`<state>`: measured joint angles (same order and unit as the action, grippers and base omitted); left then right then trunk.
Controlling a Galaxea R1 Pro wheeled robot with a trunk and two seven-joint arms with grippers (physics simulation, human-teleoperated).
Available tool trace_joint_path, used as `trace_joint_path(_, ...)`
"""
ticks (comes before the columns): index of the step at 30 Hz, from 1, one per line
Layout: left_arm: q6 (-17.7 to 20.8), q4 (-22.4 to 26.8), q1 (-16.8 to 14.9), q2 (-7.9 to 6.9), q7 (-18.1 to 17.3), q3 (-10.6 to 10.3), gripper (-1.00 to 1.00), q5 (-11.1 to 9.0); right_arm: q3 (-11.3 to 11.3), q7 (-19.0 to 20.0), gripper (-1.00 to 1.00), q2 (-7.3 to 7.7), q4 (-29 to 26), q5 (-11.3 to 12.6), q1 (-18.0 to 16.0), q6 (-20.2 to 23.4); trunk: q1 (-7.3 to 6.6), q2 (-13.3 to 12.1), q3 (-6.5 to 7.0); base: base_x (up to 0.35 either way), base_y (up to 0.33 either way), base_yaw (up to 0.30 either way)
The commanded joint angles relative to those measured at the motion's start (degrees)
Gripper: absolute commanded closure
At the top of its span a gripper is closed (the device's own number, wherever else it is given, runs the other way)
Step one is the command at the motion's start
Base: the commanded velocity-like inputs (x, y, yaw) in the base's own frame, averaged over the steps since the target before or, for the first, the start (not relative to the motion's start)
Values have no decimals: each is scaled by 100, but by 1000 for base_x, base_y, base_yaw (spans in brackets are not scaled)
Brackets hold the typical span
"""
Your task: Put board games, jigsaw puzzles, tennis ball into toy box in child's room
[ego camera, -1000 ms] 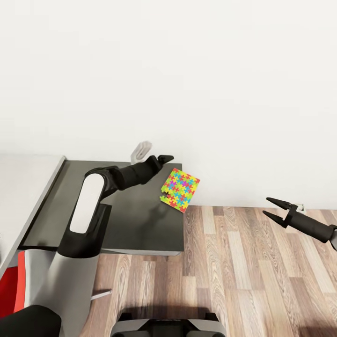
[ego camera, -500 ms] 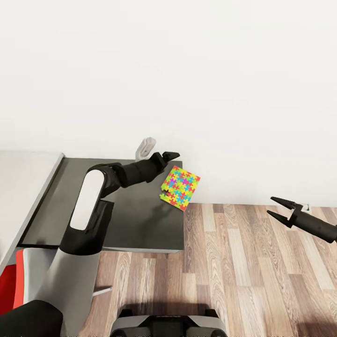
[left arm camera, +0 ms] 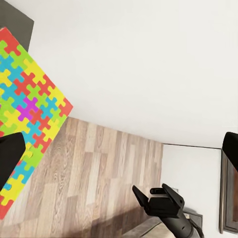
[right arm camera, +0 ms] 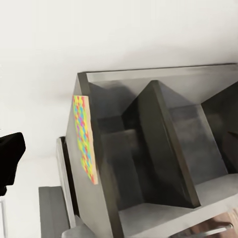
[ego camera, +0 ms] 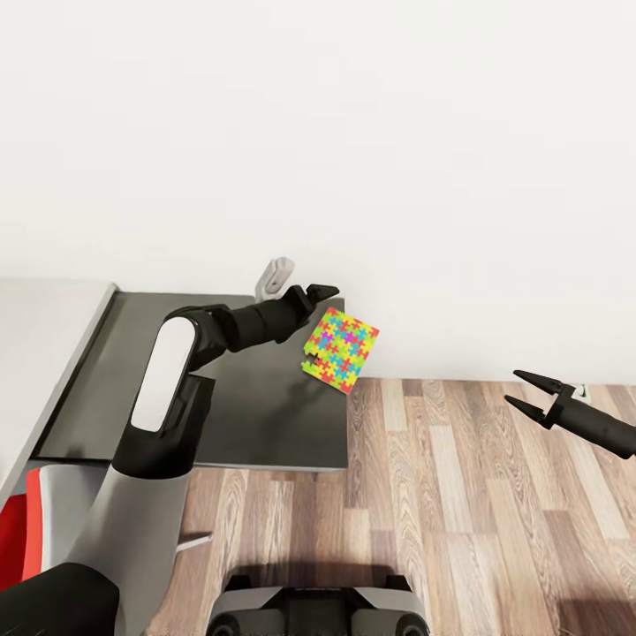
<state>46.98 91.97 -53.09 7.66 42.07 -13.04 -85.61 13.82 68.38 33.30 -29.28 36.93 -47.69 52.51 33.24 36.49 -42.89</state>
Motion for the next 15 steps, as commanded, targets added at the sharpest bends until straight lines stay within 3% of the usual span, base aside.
trace_joint_path(1, 0, 5, -7, 3, 64, 5, -100, -61, 5, 19, -100, -1, 6, 5, -5, 29, 1, 6, -15, 0, 0, 0)
trace_joint_path(15, -30, 5, -109, 10, 81, 49, -100, -87, -2, -2, -100, -27, 48, -29, -17, 6, 1, 6, -145, 0, 0, 0)
